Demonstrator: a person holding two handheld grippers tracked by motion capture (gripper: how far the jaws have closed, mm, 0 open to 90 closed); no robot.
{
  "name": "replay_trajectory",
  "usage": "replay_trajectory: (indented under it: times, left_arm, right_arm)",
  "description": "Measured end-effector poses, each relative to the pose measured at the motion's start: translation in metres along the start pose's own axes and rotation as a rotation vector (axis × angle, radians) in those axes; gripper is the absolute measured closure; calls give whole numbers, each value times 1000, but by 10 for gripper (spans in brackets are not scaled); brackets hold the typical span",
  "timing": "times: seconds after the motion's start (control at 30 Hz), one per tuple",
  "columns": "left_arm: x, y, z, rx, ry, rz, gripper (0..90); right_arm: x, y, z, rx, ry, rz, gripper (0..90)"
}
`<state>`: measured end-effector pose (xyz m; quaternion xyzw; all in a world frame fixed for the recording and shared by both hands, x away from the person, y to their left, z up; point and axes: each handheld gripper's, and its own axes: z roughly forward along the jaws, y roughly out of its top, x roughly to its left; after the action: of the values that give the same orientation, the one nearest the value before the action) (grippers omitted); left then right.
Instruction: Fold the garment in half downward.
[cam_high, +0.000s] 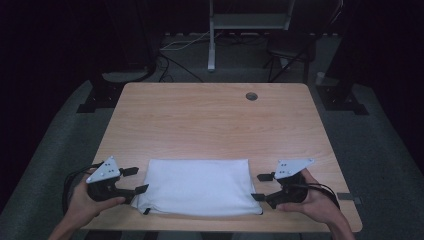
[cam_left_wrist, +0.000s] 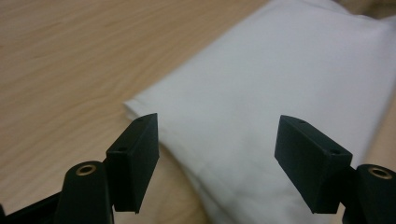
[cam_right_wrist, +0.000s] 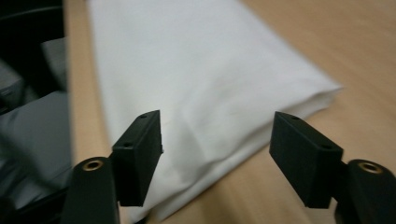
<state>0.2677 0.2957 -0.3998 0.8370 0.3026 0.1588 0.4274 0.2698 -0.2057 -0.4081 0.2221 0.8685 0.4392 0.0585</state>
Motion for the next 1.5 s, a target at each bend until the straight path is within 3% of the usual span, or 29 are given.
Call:
replay_trajectory:
  times: [0.2, 0.37, 0.57, 0.8, 0.9, 1.13, 1.27, 1.5]
  left_arm:
    - [23, 7, 21, 10, 30, -86, 304]
    - [41, 10, 42, 40, 28, -156, 305]
    - [43, 13, 58, 100, -12, -140, 324]
    - [42, 12, 69, 142, -54, -122, 351]
    - [41, 12, 69, 147, -60, -117, 434]
    - [39, 11, 71, 153, -76, -107, 702]
    - [38, 11, 73, 140, -74, -123, 806]
    - [44, 22, 83, 138, -45, -142, 838]
  right_arm:
    - [-13, 4, 10, -29, -80, 76, 276]
    - [-27, 5, 26, -18, -142, 147, 309]
    - [-43, 14, 44, 6, -157, 205, 375]
    - [-55, 18, 60, 25, -159, 228, 417]
    - [-55, 19, 65, 41, -154, 219, 476]
    - [-49, 19, 71, 45, -132, 180, 780]
    - [-46, 21, 73, 42, -139, 166, 823]
    - [-54, 23, 64, -7, -181, 199, 828]
